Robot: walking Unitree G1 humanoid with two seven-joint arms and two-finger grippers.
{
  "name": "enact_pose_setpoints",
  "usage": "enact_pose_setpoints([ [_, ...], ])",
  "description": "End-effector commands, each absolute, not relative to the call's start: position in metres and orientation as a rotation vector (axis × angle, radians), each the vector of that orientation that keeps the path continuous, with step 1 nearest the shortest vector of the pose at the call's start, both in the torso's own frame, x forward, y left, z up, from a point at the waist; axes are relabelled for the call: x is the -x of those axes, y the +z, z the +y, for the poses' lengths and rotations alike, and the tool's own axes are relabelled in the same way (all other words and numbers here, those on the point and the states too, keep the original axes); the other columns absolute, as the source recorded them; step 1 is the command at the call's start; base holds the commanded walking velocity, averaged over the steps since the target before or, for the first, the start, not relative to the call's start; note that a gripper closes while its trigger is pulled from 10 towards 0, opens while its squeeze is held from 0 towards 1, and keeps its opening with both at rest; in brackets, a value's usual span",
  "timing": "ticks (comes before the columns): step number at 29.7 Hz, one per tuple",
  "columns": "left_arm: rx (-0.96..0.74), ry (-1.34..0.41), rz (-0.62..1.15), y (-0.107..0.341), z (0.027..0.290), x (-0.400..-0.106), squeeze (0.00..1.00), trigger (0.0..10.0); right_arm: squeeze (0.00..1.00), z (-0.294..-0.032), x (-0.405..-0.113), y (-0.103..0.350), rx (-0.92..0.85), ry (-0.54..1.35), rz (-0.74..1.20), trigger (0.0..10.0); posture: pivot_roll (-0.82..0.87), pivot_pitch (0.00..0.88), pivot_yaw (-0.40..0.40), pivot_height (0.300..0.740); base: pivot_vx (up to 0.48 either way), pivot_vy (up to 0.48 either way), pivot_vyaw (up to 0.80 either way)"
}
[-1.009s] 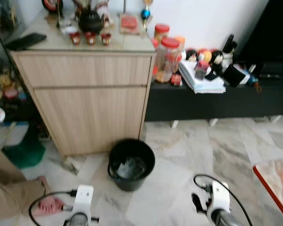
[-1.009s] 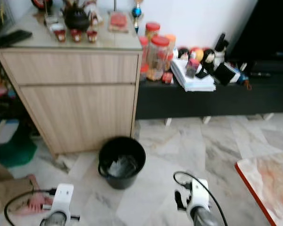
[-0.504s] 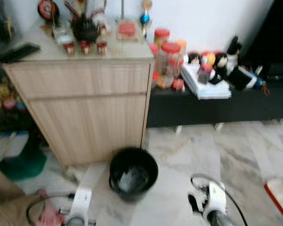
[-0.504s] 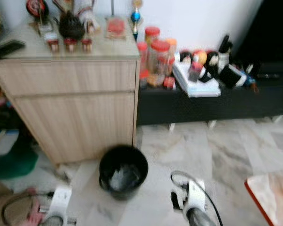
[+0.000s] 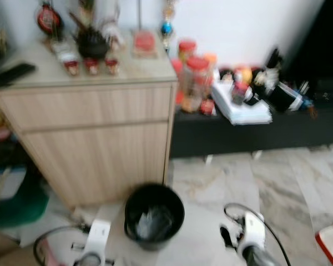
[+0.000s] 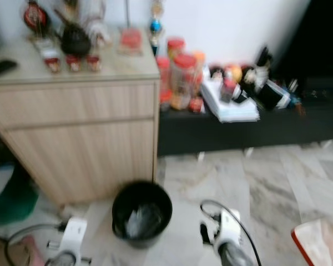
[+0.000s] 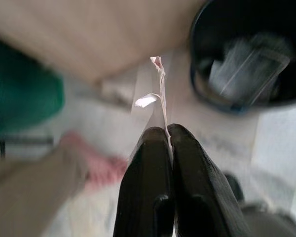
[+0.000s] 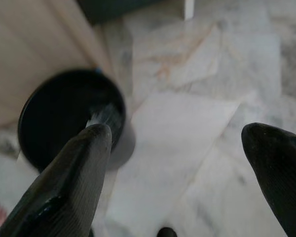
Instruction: Picking trash to rubbish bin
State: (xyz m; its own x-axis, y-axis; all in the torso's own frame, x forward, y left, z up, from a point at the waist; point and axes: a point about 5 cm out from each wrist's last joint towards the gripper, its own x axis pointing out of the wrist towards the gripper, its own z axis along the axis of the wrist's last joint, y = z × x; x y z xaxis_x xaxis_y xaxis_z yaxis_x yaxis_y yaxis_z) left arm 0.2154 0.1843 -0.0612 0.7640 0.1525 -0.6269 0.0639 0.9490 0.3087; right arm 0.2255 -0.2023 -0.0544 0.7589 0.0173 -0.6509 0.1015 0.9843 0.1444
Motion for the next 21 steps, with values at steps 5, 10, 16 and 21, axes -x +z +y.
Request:
enact_pose_setpoints([
  [5, -0.321, 0.021, 0.593, -0.045, 0.171, -0.239, 0.0, 10.0, 0.0, -0.2, -0.254, -0.033, -0.128, 0.049, 0.601, 10.0, 0.02, 0.042, -0.062, 0.74, 0.338, 0.0, 0.0],
  [10, -0.301, 0.007, 0.517, -0.03, 0.164, -0.259, 0.0, 10.0, 0.0, -0.185, -0.273, -0.017, -0.117, 0.158, 0.533, 10.0, 0.03, 0.052, -0.071, 0.74, 0.34, 0.0, 0.0],
  [16, -0.208, -0.142, 0.432, -0.009, 0.138, -0.284, 0.0, 10.0, 0.0, -0.165, -0.295, 0.003, -0.125, 0.315, 0.461, 10.0, 0.02, 0.061, -0.075, 0.74, 0.322, 0.0, 0.0],
  [21, -0.198, -0.239, 0.394, 0.0, 0.121, -0.293, 0.0, 10.0, 0.0, -0.15, -0.302, 0.013, -0.114, 0.452, 0.423, 10.0, 0.01, 0.07, -0.079, 0.74, 0.0, 0.0, 0.0],
])
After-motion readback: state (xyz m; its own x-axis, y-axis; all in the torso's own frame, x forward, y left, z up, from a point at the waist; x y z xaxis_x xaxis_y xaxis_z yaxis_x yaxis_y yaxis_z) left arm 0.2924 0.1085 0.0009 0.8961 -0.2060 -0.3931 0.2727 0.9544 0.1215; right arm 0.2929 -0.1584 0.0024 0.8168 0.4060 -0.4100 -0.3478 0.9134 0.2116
